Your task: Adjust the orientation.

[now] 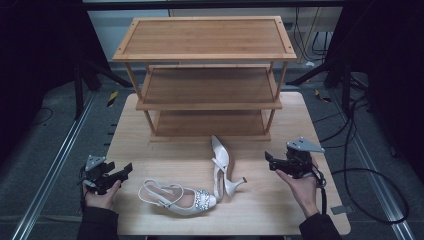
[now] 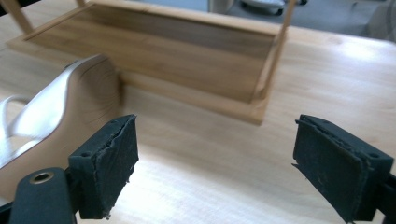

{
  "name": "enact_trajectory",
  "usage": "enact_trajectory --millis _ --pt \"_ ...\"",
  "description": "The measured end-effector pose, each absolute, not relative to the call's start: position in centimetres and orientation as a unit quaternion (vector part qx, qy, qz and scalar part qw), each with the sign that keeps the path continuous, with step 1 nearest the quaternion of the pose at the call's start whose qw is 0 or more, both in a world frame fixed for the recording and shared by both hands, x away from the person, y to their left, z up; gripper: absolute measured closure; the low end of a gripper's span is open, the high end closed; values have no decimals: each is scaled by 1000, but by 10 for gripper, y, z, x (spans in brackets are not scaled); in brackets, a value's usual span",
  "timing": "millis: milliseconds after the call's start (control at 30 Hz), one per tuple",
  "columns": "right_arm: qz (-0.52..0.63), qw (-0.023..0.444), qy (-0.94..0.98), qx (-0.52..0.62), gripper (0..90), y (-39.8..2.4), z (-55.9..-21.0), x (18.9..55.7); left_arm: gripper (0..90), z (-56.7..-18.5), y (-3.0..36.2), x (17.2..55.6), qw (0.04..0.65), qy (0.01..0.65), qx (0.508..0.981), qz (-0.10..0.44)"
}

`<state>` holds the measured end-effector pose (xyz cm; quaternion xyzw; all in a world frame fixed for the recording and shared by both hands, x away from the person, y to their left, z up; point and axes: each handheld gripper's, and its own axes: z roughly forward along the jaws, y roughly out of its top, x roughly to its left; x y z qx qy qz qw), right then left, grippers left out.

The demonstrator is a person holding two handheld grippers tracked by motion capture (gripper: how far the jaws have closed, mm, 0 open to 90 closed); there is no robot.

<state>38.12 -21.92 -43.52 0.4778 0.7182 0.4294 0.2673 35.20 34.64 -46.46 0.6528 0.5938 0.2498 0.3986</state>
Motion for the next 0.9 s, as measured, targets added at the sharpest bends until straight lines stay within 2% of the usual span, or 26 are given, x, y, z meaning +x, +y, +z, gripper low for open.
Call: enact_trajectory --millis 333,533,900 --pt "441 252 735 449 187 -197 -429 359 308 -460 338 343 384 576 671 266" --pt "446 238 754 419 244 -174 -425 352 337 -463 336 342 377 570 680 267" --pt "442 209 782 386 433 -136 -438 350 380 -463 339 342 375 567 682 269"
